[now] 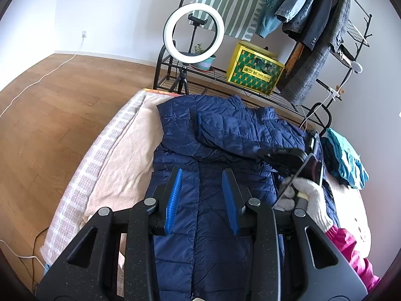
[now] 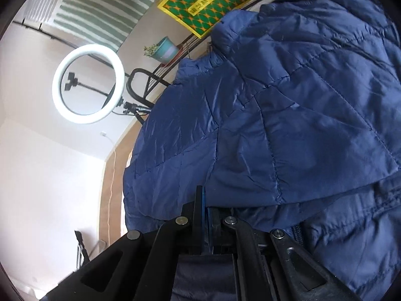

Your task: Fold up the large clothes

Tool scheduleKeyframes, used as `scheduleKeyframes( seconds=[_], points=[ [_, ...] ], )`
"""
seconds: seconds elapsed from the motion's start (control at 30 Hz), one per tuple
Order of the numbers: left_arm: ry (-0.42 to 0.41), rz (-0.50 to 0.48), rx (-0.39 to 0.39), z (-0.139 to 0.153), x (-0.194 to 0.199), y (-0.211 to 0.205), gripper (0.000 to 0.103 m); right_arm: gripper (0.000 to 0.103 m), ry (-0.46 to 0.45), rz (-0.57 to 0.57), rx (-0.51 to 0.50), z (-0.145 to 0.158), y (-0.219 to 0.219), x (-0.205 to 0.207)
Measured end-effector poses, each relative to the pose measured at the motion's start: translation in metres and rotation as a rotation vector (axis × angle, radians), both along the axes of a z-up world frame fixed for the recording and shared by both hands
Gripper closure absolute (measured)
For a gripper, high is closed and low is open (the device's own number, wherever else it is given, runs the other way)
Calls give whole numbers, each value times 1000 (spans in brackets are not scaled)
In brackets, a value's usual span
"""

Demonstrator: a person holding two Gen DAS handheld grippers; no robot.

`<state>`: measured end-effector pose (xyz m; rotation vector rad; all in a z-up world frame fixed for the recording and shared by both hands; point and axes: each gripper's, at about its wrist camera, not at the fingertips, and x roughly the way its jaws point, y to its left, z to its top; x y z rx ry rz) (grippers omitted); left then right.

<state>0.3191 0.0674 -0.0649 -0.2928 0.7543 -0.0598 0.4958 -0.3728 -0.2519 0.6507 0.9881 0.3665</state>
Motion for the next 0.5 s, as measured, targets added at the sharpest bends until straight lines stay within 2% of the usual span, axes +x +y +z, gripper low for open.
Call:
scheduleKeyframes(
  seconds=[0.1, 0.2, 0.23, 0.27, 0.33, 0.5],
  points=[
    [-6, -1, -2, 1, 0, 2, 70, 103, -24, 10, -51, 0, -15, -5],
    [-7, 1, 0, 2, 0, 2, 70, 98, 18, 58, -10, -7, -22, -2],
    [-7, 3, 3, 2, 0, 2, 70, 95, 20, 86, -13, -7, -21, -2],
    [-7, 7, 7, 2, 0, 2, 70, 87, 22, 105, -27, -6, -20, -4],
    [-5, 14, 10, 1, 1, 4, 70, 78, 0, 138, -56, 4, -20, -16],
    [6, 28, -5, -3, -1, 15, 70, 69, -102, 187, -135, 49, -37, -61]
  ],
)
